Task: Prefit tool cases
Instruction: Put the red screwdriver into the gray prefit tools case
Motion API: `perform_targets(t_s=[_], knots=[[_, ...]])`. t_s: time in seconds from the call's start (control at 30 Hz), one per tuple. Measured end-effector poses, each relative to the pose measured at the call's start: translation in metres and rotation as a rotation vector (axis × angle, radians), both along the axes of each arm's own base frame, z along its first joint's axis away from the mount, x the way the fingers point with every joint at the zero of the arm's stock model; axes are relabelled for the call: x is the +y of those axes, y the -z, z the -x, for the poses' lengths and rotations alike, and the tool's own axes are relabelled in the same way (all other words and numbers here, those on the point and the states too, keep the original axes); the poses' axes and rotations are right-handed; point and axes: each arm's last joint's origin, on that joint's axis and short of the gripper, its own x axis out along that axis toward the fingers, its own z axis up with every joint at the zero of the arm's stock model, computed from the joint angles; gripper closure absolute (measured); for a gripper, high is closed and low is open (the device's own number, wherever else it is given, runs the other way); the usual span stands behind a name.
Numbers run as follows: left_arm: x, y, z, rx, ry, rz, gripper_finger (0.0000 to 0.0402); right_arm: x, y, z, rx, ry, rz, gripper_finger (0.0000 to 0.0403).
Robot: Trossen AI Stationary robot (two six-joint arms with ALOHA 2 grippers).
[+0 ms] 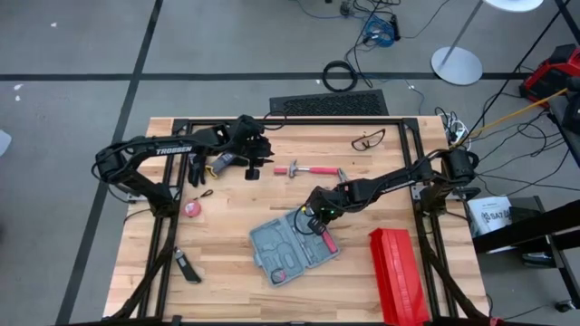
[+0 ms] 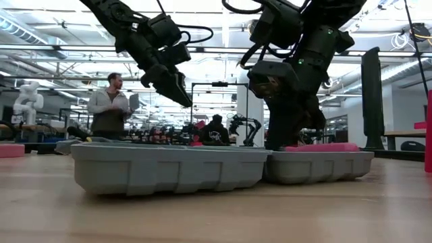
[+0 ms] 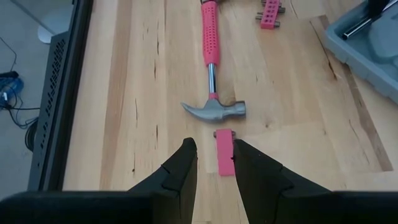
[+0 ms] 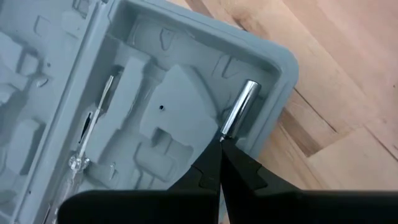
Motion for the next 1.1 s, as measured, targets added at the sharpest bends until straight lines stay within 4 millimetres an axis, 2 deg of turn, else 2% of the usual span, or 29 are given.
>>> perform_targets(t_s=[0.13,0.3,0.5,0.77,0.87,1.1], knots=[[0.000,0.000,0.000,0.001,0.000,0.000,0.0292,0.000,-0.010,-0.001,-0.016,-0.021,0.018,0.0403],[0.000,0.000,0.000,0.001,-0.002,0.002,0.0292,0.008,-0.040,-0.008,-0.030,-0.037,0.044,0.0403],[0.000,0.000,0.000,0.000,-0.018,0.018,0.0292,0.027,-0.040,-0.007,-0.004,-0.016,0.025,0.0403],[-0.004,0.000,-0.002,0.000,-0.001,0.017,0.0292,0.030,-0.009,-0.013,0.088,0.000,0.035,0.0403],[-0.004,0.000,-0.002,0.000,0.002,0.014,0.0292,0.030,-0.008,-0.014,0.081,0.001,0.032,0.0403],[-0.004,0.000,-0.002,-0.001,0.002,0.013,0.0292,0.028,-0.020,-0.011,0.055,0.017,0.056,0.0403]])
